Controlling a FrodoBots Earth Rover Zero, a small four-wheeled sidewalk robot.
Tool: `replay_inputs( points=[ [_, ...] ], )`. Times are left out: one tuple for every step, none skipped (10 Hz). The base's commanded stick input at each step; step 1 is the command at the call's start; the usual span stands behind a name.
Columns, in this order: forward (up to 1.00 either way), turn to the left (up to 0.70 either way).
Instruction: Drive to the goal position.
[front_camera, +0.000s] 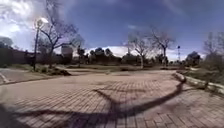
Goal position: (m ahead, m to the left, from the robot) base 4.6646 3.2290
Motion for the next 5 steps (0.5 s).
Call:
replay_inputs(
  points=[
    [-1.0, 0.0],
    [-1.0, 0.0],
    [-1.0, 0.0],
    [-1.0, 0.0],
    [-1.0, 0.0]
  ],
)
